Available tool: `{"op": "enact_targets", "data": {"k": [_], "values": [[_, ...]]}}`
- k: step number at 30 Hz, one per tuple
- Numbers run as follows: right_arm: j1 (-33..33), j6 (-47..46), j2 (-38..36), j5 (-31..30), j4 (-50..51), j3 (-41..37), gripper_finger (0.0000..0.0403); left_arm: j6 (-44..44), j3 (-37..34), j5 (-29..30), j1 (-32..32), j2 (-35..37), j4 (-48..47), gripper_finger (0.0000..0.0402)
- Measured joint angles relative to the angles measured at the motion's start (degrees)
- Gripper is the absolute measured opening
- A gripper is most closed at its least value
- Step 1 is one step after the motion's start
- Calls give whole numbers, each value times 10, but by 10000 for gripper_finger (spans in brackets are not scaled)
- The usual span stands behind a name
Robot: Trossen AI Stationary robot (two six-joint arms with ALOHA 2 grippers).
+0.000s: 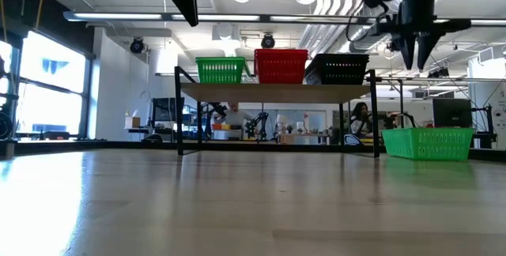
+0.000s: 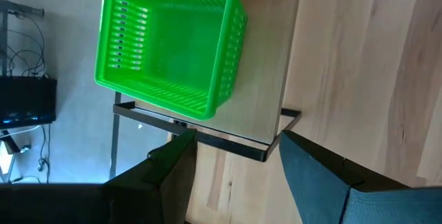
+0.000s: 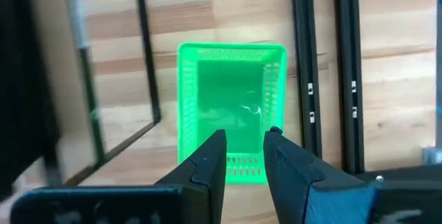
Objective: Stack baskets on shelf by color
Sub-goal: Stack the green bin on top of the stacked green bins on the shelf
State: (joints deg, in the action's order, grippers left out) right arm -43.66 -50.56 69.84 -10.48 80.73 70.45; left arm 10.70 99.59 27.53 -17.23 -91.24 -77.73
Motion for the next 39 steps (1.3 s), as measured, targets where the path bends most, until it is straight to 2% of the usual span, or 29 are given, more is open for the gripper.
{"op": "enact_targets", "data": {"k": [8, 13, 24, 39], "values": [[-105, 30, 1, 68, -77, -80, 83, 0, 0, 0, 0, 0, 0, 197], [-135, 30, 1, 110, -112, -127, 83, 0, 0, 0, 0, 0, 0, 197], [-141, 28, 1, 109, -113, -201, 83, 0, 0, 0, 0, 0, 0, 197], [-141, -7, 2, 61, -148, -243, 83, 6, 0, -7, 0, 0, 0, 197]]}}
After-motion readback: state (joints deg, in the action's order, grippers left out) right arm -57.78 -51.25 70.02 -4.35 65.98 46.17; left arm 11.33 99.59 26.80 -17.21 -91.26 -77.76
